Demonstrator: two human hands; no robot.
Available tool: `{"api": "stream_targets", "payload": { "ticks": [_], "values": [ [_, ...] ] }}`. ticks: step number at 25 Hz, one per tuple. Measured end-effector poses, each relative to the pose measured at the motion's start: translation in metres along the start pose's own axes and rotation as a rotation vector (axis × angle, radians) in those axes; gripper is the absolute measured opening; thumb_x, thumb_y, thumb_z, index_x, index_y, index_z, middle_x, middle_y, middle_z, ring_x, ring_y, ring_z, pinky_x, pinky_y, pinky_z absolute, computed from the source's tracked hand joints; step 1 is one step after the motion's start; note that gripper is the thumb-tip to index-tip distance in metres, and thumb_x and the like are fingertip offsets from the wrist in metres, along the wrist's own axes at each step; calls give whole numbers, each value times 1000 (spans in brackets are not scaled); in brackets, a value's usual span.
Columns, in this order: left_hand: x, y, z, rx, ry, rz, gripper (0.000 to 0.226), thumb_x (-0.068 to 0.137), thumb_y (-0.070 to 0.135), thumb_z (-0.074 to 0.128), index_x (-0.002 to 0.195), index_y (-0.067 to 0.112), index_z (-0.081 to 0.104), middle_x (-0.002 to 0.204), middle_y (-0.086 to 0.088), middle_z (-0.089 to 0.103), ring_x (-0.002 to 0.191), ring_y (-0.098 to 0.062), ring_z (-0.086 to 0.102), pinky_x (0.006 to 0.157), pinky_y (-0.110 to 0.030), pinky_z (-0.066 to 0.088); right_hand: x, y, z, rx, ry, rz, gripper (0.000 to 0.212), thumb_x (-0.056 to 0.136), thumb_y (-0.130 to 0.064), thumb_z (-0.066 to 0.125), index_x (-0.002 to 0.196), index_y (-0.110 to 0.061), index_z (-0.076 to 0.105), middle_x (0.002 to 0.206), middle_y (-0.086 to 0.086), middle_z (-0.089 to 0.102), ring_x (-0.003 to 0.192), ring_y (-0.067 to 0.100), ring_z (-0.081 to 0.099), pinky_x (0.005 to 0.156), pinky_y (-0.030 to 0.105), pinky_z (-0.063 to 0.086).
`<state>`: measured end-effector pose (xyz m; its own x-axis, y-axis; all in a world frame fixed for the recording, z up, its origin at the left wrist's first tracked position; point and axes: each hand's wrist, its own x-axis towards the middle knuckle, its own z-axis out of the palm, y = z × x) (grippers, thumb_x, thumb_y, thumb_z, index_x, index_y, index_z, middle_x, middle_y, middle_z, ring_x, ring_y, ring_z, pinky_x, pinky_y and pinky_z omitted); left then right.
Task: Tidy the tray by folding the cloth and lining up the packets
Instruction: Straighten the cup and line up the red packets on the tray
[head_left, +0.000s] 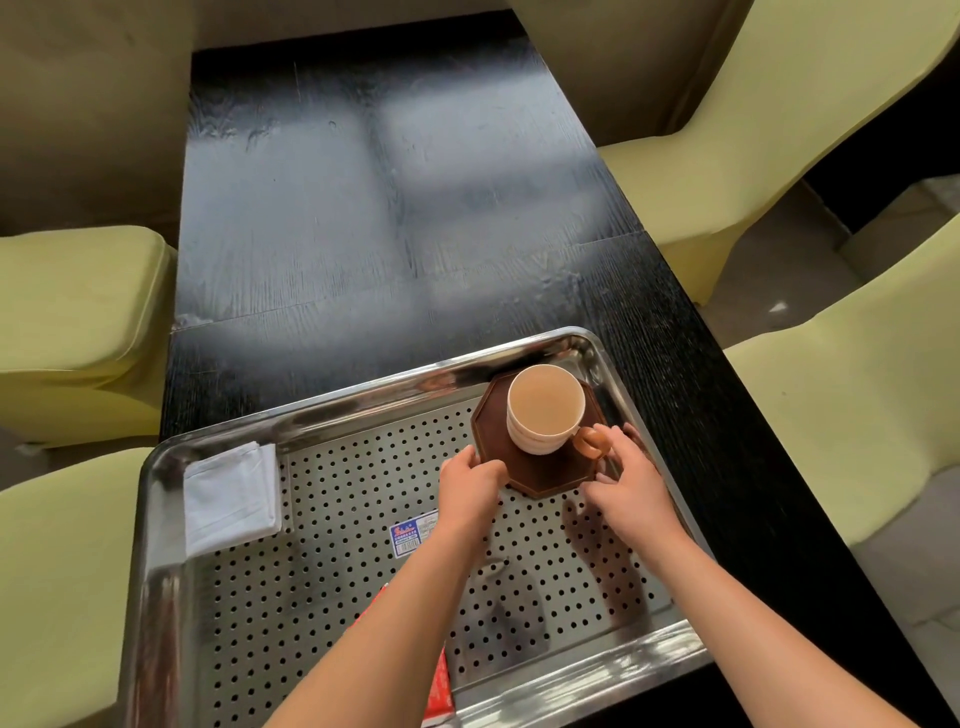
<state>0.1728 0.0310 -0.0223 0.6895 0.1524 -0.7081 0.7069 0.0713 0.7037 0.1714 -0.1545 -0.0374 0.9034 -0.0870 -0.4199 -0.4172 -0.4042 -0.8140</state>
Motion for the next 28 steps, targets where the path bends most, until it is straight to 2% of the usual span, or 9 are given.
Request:
{"api": "stream_targets", "payload": {
  "ticks": [3,5,7,9,12,15,18,20,28],
  "values": [
    [5,1,-2,15,-30,-1,33,75,-3,49,105,-8,61,90,-10,58,85,-20,47,73,-38,39,-10,-10,-1,-87,158,-200,45,86,-37,74,127,-28,61,132,-12,51,111,1,56,79,14,47],
    [5,2,-2,16,-31,-3,34,75,-4,49,106,-4,64,99,-12,64,88,-25,55,76,-41,46,-14,-18,0,-186,260,-308,30,88,-52,62,104,-27,66,108,-13,59,92,-1,60,69,15,45],
    [5,1,-2,29,-27,-1,33,76,-2,49,104,1,66,114,-17,66,101,-33,63,87,-46,54,-14,-22,3,-274,291,-369,29,93,-43,61,81,-17,68,89,-7,63,79,6,60,65,28,51],
    [4,1,-2,19,-33,-4,34,76,-2,50,104,5,68,118,-18,67,109,-33,64,96,-49,52,-14,-25,5,-354,278,-414,28,94,-34,64,75,-13,69,79,-4,64,74,11,60,63,31,50],
    [6,0,-2,4,-33,-14,37,75,-2,50,105,8,68,115,-16,70,110,-31,64,96,-47,52,-15,-26,8,-388,278,-428,27,94,-30,65,74,-12,69,77,-3,64,72,12,60,61,29,48],
    [5,1,-3,-24,-44,-23,36,72,-2,49,103,1,67,100,-16,68,86,-25,57,81,-41,51,-13,-28,10,-331,331,-365,29,94,-31,65,72,-12,69,75,-2,64,72,12,60,62,30,49],
    [2,5,-3,-72,-51,-56,23,70,-3,49,83,7,65,83,-5,61,75,-20,45,72,-36,41,-13,-29,12,-309,359,-332,30,94,-33,66,71,-13,70,74,-4,66,72,10,61,61,27,48],
    [2,7,-2,-83,-56,-76,19,68,-2,49,73,13,59,83,-5,61,77,-22,44,72,-37,39,-13,-28,13,-293,365,-330,31,93,-33,66,70,-14,70,73,-4,65,72,9,60,61,26,47],
    [9,3,-1,-47,-75,-34,31,74,0,50,99,4,68,99,-11,70,87,-24,54,78,-41,47,-15,-25,10,-210,323,-284,28,95,-42,61,81,-20,72,81,-8,68,79,7,63,66,28,51]
  ]
}}
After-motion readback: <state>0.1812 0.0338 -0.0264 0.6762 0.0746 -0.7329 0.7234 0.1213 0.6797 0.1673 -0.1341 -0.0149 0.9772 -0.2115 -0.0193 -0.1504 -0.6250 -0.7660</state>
